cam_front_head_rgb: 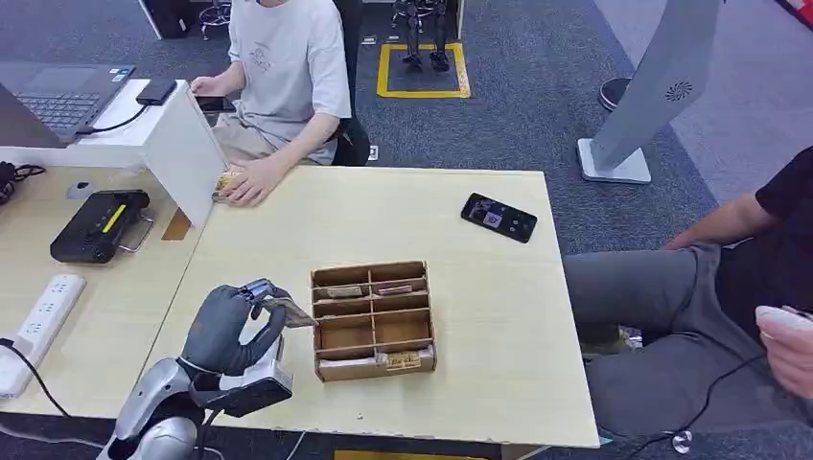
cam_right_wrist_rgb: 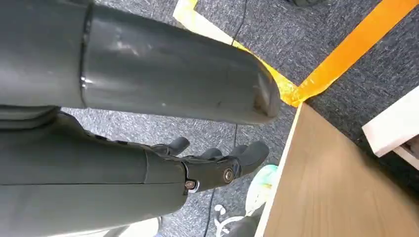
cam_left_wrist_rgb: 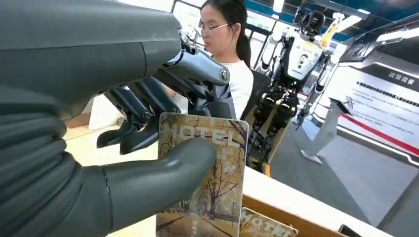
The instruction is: Pass the card to the sensor for recognition and then transmit it.
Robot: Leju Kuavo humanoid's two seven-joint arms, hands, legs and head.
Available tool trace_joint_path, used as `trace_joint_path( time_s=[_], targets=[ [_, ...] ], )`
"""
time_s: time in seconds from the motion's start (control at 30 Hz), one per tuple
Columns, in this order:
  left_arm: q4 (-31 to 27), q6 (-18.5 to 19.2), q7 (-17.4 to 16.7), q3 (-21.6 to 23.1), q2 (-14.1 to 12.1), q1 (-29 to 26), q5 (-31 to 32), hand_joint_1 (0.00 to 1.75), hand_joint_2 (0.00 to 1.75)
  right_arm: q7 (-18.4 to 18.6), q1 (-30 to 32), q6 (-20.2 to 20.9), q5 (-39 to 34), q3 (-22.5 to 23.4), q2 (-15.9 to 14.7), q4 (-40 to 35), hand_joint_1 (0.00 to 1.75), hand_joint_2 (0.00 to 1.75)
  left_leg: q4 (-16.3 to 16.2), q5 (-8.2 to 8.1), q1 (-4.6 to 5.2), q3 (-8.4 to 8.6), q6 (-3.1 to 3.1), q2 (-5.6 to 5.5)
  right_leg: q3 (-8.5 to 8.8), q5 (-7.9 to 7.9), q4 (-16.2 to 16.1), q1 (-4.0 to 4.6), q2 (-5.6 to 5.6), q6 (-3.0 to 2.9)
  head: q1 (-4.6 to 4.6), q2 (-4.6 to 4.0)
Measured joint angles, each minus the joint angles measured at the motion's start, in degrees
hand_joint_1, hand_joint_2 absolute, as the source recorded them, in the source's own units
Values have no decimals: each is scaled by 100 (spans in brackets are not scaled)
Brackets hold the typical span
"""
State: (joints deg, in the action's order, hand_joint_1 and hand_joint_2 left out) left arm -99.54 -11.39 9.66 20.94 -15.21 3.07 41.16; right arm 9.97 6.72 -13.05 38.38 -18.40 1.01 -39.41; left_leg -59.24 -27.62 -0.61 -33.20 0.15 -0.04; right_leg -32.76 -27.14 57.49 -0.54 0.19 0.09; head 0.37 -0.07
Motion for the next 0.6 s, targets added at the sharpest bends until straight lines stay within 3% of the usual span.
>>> trace_joint_path(
  time_s=[0.6],
  targets=[
    [-46, 0, -2, -17, -15, -12, 0, 175, 175, 0, 1, 0, 0, 2, -2, -2, 0, 0, 0, 0, -1, 0, 0, 0, -1, 0, 0, 0, 0, 0, -2, 0]
  ],
)
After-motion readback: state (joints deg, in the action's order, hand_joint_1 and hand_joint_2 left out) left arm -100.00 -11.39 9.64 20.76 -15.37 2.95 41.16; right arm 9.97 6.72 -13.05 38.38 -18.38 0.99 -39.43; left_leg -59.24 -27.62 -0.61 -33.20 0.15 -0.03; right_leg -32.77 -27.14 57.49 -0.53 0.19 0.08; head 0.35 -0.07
